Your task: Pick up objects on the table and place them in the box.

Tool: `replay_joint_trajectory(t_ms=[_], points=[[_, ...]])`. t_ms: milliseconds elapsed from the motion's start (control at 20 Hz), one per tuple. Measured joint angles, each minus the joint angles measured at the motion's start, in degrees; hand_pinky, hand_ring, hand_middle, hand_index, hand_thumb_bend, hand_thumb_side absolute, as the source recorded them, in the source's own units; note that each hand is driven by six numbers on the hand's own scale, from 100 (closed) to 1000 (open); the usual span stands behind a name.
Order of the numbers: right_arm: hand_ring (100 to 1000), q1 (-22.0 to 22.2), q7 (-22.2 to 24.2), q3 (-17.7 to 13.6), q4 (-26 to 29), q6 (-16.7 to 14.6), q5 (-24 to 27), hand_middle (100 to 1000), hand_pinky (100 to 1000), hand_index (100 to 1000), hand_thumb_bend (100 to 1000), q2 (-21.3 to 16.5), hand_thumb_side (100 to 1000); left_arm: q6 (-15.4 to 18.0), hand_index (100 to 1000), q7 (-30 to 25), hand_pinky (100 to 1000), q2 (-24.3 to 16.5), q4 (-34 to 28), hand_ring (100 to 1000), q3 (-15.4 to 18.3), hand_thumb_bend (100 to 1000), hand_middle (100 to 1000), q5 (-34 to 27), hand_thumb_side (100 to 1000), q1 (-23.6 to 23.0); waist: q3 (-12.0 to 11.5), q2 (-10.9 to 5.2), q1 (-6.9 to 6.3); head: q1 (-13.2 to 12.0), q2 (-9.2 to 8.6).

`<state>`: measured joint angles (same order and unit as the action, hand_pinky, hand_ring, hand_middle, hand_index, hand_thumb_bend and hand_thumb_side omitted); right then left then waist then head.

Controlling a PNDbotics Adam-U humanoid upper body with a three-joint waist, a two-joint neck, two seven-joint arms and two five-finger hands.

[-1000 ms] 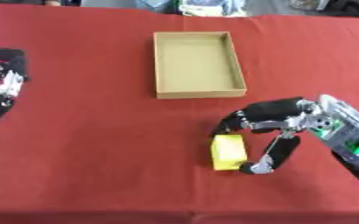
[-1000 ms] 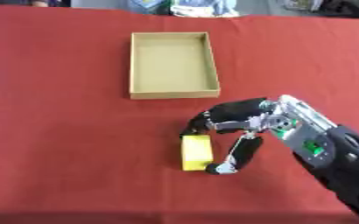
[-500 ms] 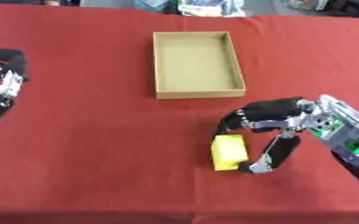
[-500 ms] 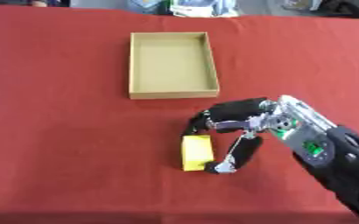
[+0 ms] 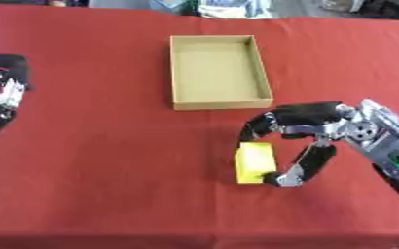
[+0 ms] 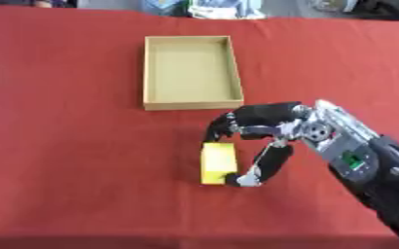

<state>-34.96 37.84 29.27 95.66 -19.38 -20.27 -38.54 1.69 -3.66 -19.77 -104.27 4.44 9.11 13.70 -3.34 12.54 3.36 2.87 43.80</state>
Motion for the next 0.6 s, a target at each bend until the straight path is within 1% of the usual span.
replay_joint_trajectory(t_ms=[300, 500, 600], points=[[793, -3.56, -0.35, -2.12, 2.07, 2.71, 2.82, 797, 721, 734, 283, -2.70, 349, -0.09, 715, -0.16, 659, 0.00, 0.00, 519, -0.02, 239, 581, -0.02, 620, -0.01, -0.32, -0.16, 0.29, 0.08, 0.00], [794, -5.94, -0.92, -3.39, 2.15, 4.03, 3.56, 799, 725, 737, 279, -3.50, 355, -0.04, 715, -0.50, 659, 0.00, 0.00, 519, -0.41, 238, 581, -0.07, 620, 0.34, -1.31, -0.09, 0.39, 0.62, -0.06], [793, -7.25, -1.16, -3.95, 1.29, 4.37, 3.73, 801, 729, 739, 283, -3.67, 354, 0.01, 715, -0.76, 659, 0.00, -0.01, 519, -0.73, 238, 580, -0.16, 620, 0.84, -1.97, 0.16, 0.55, 1.01, -0.37]])
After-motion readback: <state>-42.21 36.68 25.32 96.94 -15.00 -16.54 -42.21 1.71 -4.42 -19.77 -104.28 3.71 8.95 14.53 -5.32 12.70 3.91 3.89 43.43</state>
